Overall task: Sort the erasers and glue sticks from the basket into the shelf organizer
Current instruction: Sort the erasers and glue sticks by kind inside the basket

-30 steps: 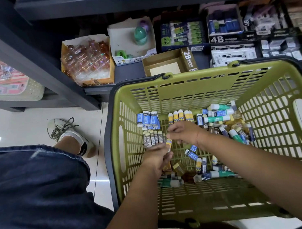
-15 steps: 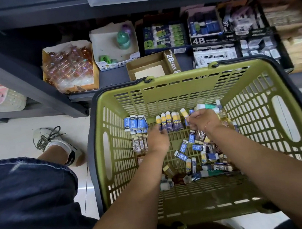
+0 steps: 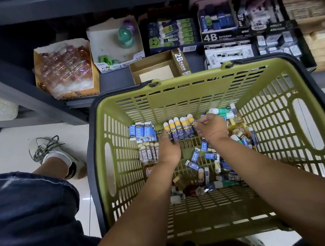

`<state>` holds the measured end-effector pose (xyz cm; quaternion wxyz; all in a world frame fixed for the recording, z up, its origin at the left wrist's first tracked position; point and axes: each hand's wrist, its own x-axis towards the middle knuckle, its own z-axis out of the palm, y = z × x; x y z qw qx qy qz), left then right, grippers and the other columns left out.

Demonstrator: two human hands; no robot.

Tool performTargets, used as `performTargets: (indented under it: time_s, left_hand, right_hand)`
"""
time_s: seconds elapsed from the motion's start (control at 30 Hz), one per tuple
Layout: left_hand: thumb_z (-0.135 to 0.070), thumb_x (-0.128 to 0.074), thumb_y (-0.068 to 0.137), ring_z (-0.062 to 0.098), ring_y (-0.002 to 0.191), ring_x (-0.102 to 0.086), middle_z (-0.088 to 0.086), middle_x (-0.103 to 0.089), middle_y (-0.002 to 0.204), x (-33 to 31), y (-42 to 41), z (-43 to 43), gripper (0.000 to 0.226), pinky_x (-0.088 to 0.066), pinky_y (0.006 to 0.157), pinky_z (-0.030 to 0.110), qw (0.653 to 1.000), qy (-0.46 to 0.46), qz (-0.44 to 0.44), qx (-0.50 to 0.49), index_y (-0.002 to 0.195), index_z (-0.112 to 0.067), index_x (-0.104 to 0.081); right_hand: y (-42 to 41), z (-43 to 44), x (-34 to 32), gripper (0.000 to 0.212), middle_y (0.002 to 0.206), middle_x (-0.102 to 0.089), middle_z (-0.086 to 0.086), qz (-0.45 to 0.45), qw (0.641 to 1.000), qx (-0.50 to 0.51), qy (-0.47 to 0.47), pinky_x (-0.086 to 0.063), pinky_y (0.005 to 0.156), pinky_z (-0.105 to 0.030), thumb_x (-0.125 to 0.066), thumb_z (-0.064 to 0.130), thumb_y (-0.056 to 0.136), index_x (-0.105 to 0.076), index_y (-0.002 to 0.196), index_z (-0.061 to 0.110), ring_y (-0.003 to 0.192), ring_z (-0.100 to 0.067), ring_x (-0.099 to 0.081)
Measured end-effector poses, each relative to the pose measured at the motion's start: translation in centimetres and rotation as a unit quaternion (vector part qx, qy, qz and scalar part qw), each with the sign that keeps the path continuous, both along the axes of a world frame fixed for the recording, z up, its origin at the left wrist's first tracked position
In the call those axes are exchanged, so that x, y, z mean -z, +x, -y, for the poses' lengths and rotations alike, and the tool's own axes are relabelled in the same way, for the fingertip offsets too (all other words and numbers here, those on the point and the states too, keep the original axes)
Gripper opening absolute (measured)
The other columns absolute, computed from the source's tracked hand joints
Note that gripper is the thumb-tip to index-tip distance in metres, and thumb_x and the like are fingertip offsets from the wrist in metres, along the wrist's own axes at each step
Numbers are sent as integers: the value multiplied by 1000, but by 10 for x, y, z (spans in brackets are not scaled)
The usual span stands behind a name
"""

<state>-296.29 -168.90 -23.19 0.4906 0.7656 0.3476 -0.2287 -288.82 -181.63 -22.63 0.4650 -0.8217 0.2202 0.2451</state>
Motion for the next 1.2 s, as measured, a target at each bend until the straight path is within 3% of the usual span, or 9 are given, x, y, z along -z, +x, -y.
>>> performTargets:
  time_s: [0.17, 0.33, 0.5, 0.63, 0.7, 0.77, 0.83, 0.97, 1.2]
  left_hand:
    - [-16, -46, 99, 40, 129, -46, 5, -32, 154, 5, 3, -1, 58, -48, 98, 45, 1000, -18, 17, -14, 151, -27, -24]
    - [-7, -47, 97, 24, 105, -59, 2, -51, 136, 6, 4, -2, 46, -40, 62, 23, 998, -28, 48, -5, 139, -26, -41]
    - [-8, -50, 96, 17, 100, -59, 4, -55, 131, 1, 0, -7, 40, -41, 72, 21, 998, -41, 49, -1, 134, -22, -47]
    - [-15, -55, 96, 3, 77, -54, -1, -52, 132, -9, -17, -9, 29, -43, 62, 6, 998, 46, 31, 28, 126, -13, -56]
    - [-16, -58, 95, 15, 94, -61, 2, -59, 126, -10, -28, -4, 19, -48, 83, 19, 993, 60, 31, 98, 114, -13, -63]
    - [-17, -62, 93, 21, 105, -60, 2, -61, 122, -14, -35, 7, 21, -47, 92, 29, 982, 34, 13, 186, 113, -13, -64]
    - [-21, -68, 89, 23, 115, -57, 3, -57, 129, -11, -35, 15, 35, -45, 98, 34, 961, 47, -5, 274, 123, -18, -60]
    - [-35, -72, 84, 27, 128, -47, 3, -34, 150, -2, -34, 30, 66, -43, 103, 39, 935, 124, -23, 331, 141, -23, -41]
    - [-37, -67, 87, 29, 108, -57, 8, -43, 131, 4, -25, 50, 43, -51, 86, 40, 964, 158, -12, 212, 120, -17, -48]
  right_hand:
    - [-4, -3, -8, 15, 80, -67, -14, -3, 999, -22, 28, -56, 70, -34, -66, 8, 86, -63, 72, 11, 58, -15, -60]
    - [2, -12, -10, 7, 92, -72, -7, 17, 992, -108, -65, -55, 82, -38, -68, 16, 87, -72, 83, 12, 86, -23, -65]
    - [3, -13, -15, 12, 97, -71, -7, 16, 984, -150, -94, -54, 83, -37, -68, 19, 87, -72, 90, 8, 92, -25, -65]
    - [-2, 9, -23, 3, 74, -63, 7, 39, 969, -239, -53, -56, 71, -25, -67, 10, 85, -70, 83, 10, 80, -16, -61]
    - [-8, 21, -23, 11, 80, -62, 8, 3, 932, -361, -27, -54, 82, -26, -68, 5, 83, -70, 93, 11, 85, -15, -60]
    - [-11, 30, -19, 31, 107, -61, 2, 3, 859, -503, -95, -47, 94, -29, -72, 12, 82, -65, 112, 16, 104, -17, -57]
    - [-12, 33, -14, 56, 131, -48, -2, 35, 777, -604, -173, -39, 104, -33, -75, 23, 79, -52, 131, 21, 123, -21, -46]
    - [-16, 38, -15, 83, 139, -34, -2, 93, 656, -693, -283, -31, 108, -34, -76, 36, 76, -32, 145, 23, 130, -23, -32]
    - [-28, 47, -6, 71, 139, -35, -2, 157, 637, -683, -322, -24, 110, -35, -67, 44, 81, -36, 141, 19, 132, -23, -30]
